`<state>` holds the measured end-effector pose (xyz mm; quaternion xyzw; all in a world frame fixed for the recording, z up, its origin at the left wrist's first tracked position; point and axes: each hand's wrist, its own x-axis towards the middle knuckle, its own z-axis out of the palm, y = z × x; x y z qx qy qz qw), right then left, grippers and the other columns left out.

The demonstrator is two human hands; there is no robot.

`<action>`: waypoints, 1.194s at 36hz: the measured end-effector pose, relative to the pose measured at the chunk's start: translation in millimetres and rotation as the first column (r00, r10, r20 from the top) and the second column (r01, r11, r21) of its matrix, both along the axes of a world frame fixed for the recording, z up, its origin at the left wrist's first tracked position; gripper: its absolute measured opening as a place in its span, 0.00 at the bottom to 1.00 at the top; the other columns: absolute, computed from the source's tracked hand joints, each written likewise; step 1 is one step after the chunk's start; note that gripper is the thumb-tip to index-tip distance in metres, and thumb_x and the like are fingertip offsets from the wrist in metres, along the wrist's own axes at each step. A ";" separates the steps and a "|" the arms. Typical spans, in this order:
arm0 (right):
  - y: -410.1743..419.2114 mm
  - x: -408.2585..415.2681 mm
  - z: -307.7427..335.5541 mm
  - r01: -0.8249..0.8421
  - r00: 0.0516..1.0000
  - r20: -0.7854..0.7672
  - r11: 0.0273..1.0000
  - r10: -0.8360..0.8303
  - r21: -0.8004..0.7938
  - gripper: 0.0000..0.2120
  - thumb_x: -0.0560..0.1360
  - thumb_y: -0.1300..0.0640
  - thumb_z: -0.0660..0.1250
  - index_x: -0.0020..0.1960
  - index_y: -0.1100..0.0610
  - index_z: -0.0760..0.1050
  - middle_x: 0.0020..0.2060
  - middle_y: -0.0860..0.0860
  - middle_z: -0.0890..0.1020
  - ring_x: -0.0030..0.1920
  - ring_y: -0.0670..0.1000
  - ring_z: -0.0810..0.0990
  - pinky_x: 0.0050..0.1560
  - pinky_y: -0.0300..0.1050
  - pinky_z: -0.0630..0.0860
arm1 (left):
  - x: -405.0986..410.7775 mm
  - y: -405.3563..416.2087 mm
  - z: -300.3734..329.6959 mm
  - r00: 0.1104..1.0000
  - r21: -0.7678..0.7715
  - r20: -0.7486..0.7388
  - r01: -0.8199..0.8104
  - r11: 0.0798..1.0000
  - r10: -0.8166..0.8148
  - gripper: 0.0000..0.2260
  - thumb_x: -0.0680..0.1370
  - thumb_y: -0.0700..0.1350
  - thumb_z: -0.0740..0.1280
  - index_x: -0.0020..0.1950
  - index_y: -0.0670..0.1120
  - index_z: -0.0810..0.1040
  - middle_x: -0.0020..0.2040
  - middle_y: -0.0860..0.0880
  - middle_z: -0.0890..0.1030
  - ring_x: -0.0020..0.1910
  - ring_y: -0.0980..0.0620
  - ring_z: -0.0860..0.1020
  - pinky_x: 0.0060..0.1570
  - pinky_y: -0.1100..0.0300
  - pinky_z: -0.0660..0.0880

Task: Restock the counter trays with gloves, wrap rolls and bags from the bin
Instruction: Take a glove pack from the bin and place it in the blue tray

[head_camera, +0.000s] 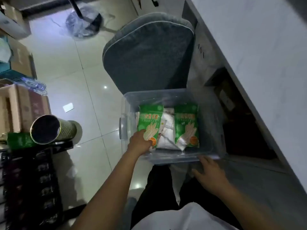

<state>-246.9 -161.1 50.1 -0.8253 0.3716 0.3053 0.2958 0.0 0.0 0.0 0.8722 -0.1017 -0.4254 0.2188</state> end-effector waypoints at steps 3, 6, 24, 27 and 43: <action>5.5 -0.4 -9.6 -0.003 1.000 0.001 1.000 0.003 -0.002 0.35 0.75 0.37 0.60 0.77 0.47 0.56 0.77 0.50 0.60 0.75 0.54 0.59 0.72 0.59 0.61 | 19.7 -13.9 -17.9 0.997 0.056 -0.063 -0.044 0.997 0.047 0.31 0.74 0.48 0.69 0.75 0.47 0.66 0.70 0.42 0.73 0.66 0.41 0.73 0.62 0.54 0.72; 10.8 -4.2 -25.4 -0.022 1.000 0.004 0.999 0.022 -0.037 0.35 0.74 0.34 0.57 0.77 0.47 0.57 0.76 0.50 0.62 0.75 0.53 0.59 0.74 0.57 0.59 | 30.4 -28.6 -43.3 0.996 0.106 -0.083 -0.006 0.994 0.015 0.30 0.74 0.50 0.69 0.74 0.46 0.66 0.69 0.41 0.73 0.66 0.39 0.73 0.65 0.52 0.70; 10.2 -12.0 -70.6 -0.089 0.995 -0.062 0.983 0.079 -0.163 0.32 0.76 0.37 0.57 0.77 0.45 0.55 0.78 0.51 0.57 0.78 0.53 0.48 0.73 0.62 0.51 | 62.8 -51.2 -150.2 0.824 0.128 -0.169 -0.526 0.841 0.541 0.34 0.70 0.42 0.74 0.73 0.43 0.65 0.67 0.41 0.75 0.64 0.39 0.75 0.65 0.44 0.72; 5.7 -11.2 -71.9 -0.074 0.997 -0.035 0.986 0.069 -0.152 0.30 0.77 0.38 0.56 0.76 0.45 0.58 0.78 0.51 0.59 0.78 0.53 0.50 0.74 0.62 0.52 | 66.0 -53.7 -147.7 0.802 0.157 -0.161 -0.554 0.817 0.575 0.32 0.70 0.44 0.74 0.71 0.41 0.68 0.66 0.39 0.76 0.63 0.39 0.76 0.63 0.44 0.74; -28.4 20.8 -41.8 0.226 0.972 0.026 0.963 -0.232 0.146 0.21 0.73 0.51 0.69 0.65 0.54 0.76 0.64 0.54 0.78 0.65 0.54 0.75 0.59 0.42 0.67 | 25.0 -42.7 -54.9 0.867 -0.155 -0.170 -0.493 0.856 0.469 0.14 0.73 0.32 0.70 0.56 0.42 0.81 0.51 0.43 0.84 0.49 0.43 0.83 0.46 0.54 0.81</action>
